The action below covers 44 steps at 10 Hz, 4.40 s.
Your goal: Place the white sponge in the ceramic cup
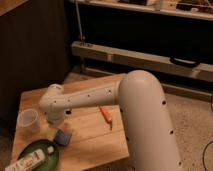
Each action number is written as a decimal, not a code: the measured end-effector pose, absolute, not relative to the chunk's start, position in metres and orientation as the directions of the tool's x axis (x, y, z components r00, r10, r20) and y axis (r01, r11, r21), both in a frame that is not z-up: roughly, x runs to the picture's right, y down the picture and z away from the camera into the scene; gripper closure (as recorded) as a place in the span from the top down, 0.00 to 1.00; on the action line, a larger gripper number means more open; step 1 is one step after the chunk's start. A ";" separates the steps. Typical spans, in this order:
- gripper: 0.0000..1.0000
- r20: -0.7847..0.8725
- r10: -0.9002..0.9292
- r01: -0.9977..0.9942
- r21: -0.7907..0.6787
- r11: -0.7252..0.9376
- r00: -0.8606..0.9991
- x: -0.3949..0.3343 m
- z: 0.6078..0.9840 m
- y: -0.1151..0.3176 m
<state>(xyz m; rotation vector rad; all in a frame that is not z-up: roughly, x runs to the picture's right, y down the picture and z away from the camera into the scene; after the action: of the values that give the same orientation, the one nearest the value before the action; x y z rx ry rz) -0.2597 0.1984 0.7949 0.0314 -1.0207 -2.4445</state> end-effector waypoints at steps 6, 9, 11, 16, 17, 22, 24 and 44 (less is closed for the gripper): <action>0.80 0.108 -0.590 0.421 0.802 -0.424 -0.800 -0.234 0.763 0.132; 0.80 0.100 -0.588 0.423 0.791 -0.442 -0.802 -0.235 0.757 0.129; 0.80 0.100 -0.589 0.423 0.791 -0.442 -0.802 -0.235 0.757 0.129; 0.80 0.154 -0.503 0.447 0.717 -0.535 -0.851 -0.236 0.750 0.107; 0.80 0.170 -0.493 0.456 0.700 -0.549 -0.854 -0.235 0.752 0.108; 0.80 0.190 -0.476 0.474 0.649 -0.595 -0.859 -0.230 0.776 0.162; 0.80 0.167 -0.462 0.453 0.634 -0.627 -0.871 -0.235 0.774 0.183; 0.31 0.079 -0.402 0.338 0.699 -0.630 -0.912 -0.264 0.782 0.215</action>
<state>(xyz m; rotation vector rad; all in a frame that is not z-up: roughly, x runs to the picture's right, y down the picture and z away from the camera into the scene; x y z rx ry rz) -0.2643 0.2153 0.7817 0.1173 -1.0529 -2.5140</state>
